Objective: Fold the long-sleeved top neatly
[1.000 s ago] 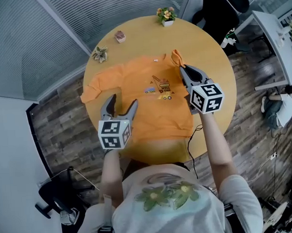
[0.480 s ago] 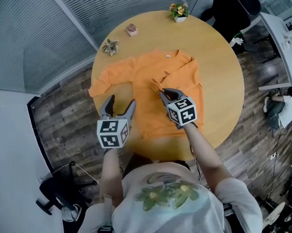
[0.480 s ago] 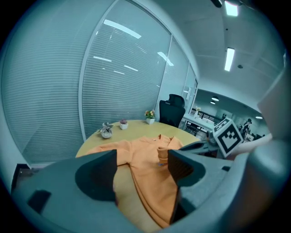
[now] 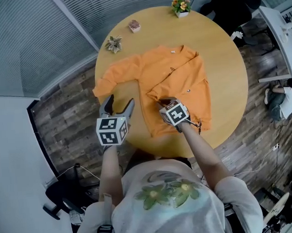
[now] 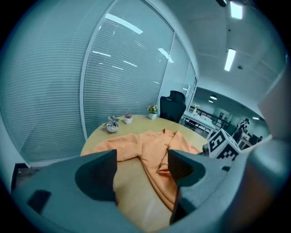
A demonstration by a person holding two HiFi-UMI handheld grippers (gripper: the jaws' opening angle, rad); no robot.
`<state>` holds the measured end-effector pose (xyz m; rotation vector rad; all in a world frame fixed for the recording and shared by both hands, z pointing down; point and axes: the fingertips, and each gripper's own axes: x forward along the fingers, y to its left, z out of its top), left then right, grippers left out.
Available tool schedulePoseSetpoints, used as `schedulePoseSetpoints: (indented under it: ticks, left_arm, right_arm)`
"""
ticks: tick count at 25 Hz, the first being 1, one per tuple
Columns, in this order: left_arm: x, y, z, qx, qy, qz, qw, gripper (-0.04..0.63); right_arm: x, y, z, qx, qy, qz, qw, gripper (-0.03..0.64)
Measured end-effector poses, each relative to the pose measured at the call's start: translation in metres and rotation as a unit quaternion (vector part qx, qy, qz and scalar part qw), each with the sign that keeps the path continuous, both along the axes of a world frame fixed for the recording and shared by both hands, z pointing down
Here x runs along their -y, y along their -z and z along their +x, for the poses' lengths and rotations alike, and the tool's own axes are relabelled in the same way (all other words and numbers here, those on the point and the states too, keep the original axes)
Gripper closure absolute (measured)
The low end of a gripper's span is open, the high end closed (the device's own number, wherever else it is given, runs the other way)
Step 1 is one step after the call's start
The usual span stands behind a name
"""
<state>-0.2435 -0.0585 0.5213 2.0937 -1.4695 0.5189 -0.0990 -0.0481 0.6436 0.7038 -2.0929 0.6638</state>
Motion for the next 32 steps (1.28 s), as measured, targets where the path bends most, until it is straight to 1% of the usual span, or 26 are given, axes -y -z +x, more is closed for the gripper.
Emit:
schedulePoseSetpoints:
  ticks: [5, 7, 8, 9, 12, 15, 17, 21, 24, 27, 30, 31, 32]
  left_arm:
    - [0.002, -0.015, -0.020, 0.001, -0.003, -0.016, 0.9999, 0.261]
    - [0.003, -0.021, -0.029, 0.004, 0.001, -0.021, 0.9998, 0.261]
    - [0.003, -0.025, -0.034, 0.003, 0.005, -0.024, 0.9997, 0.261]
    - [0.004, -0.028, -0.040, 0.000, 0.011, -0.028, 0.9995, 0.261]
    - [0.006, -0.039, -0.064, -0.011, 0.039, -0.041, 0.9983, 0.261]
    - [0.014, -0.048, -0.090, -0.004, 0.051, -0.047, 0.9976, 0.261]
    - [0.019, -0.055, -0.103, 0.007, 0.036, -0.053, 0.9979, 0.261]
    - [0.027, -0.069, -0.120, 0.036, -0.026, -0.073, 0.9963, 0.261]
    - [0.036, -0.081, -0.136, 0.044, -0.039, -0.089, 0.9943, 0.261]
    - [0.047, -0.094, -0.148, 0.040, -0.046, -0.106, 0.9926, 0.267]
    - [0.057, -0.104, -0.153, 0.048, -0.073, -0.121, 0.9888, 0.303]
    - [0.060, -0.107, -0.155, 0.052, -0.083, -0.124, 0.9874, 0.341]
    - [0.063, -0.110, -0.156, 0.056, -0.090, -0.127, 0.9862, 0.397]
  right_arm:
    - [-0.013, -0.011, 0.000, -0.013, -0.001, -0.020, 1.000, 0.565]
    - [-0.017, -0.012, -0.003, -0.012, 0.006, -0.029, 0.999, 0.561]
    - [-0.021, -0.014, -0.005, -0.010, 0.010, -0.038, 0.999, 0.525]
    - [-0.026, -0.016, -0.007, -0.008, 0.011, -0.048, 0.999, 0.469]
    - [-0.030, -0.009, -0.011, 0.007, -0.002, -0.056, 0.998, 0.457]
    - [-0.023, 0.009, -0.014, 0.028, -0.023, -0.037, 0.999, 0.456]
    - [-0.021, 0.018, -0.015, 0.038, -0.034, -0.026, 0.998, 0.457]
    - [-0.021, 0.030, -0.015, 0.049, -0.050, -0.011, 0.997, 0.457]
    - [-0.019, 0.035, -0.017, 0.054, -0.058, -0.001, 0.997, 0.457]
    - [-0.016, 0.039, -0.015, 0.055, -0.066, 0.006, 0.996, 0.457]
    - [-0.012, 0.043, -0.016, 0.058, -0.070, 0.012, 0.996, 0.457]
    - [-0.011, 0.044, -0.016, 0.058, -0.071, 0.013, 0.996, 0.457]
    - [-0.011, 0.045, -0.016, 0.059, -0.072, 0.014, 0.996, 0.457]
